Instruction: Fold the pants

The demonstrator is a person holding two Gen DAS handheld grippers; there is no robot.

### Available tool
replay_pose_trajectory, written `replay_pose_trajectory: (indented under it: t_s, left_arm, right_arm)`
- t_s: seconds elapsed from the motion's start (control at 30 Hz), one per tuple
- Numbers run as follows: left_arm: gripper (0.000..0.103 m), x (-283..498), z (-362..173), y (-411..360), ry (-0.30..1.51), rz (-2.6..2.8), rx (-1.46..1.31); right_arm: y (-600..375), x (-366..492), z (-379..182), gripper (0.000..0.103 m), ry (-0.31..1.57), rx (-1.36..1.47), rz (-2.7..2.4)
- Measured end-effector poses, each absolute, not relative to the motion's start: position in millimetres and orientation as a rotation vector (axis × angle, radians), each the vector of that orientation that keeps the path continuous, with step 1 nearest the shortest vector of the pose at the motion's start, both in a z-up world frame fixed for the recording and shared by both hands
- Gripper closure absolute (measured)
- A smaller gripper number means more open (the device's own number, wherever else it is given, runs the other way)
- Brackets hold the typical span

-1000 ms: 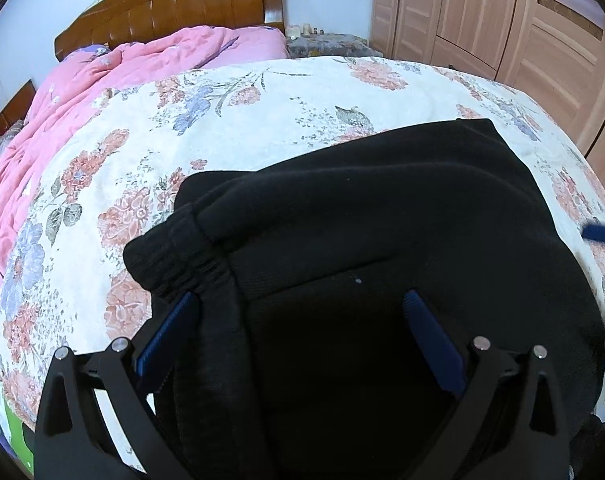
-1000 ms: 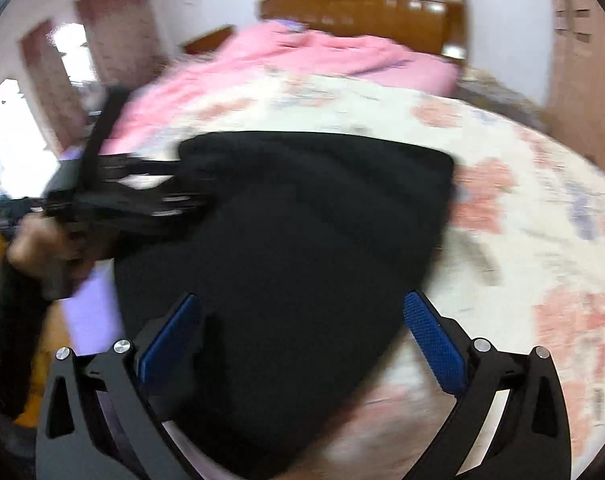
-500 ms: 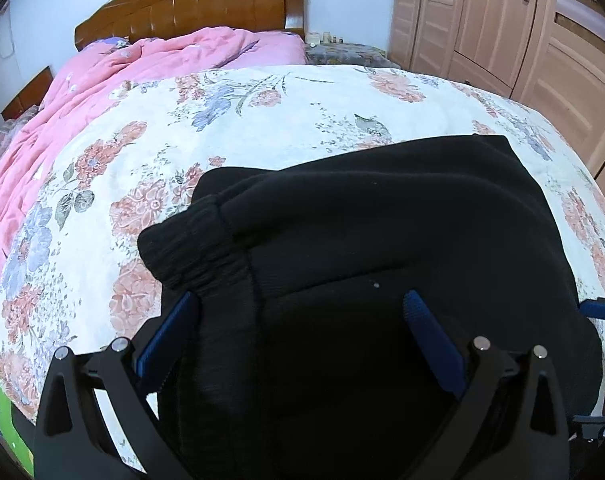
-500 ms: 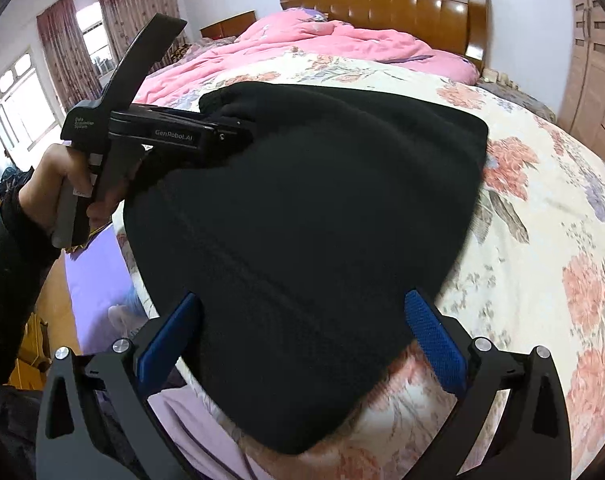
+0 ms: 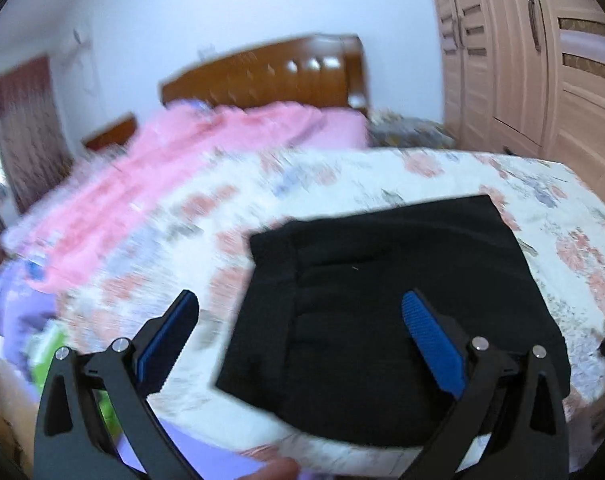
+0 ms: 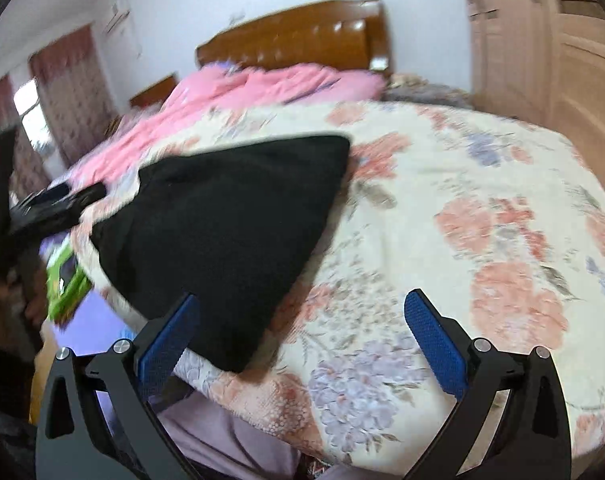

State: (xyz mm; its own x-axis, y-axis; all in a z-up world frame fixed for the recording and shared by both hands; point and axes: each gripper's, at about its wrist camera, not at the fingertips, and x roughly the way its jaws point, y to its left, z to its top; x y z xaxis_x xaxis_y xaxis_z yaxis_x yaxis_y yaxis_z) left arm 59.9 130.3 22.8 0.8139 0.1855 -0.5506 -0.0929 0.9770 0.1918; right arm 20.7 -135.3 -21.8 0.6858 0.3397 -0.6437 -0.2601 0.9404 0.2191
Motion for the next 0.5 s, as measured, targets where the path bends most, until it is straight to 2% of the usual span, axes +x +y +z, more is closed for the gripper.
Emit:
replay_pose_trajectory:
  t_s: [0.13,0.23,0.5]
  left_arm:
    - [0.001,26.6,48.2,110.6,0.452,0.218,0.273]
    - [0.001,15.2,52.6,101.4,0.422,0.241,0.256]
    - [0.001,14.9,1.2,88.3,0.666,0.114,0.104]
  right_arm:
    - [-138.7,6.4,-3.5,0.005,0.647,0.138,0.317]
    - [-131.4,0.3,3.2,0.005,0.606,0.113,0.313]
    - [-96.1,-9.0,-22.5,0.005,0.682,-0.006,0.326]
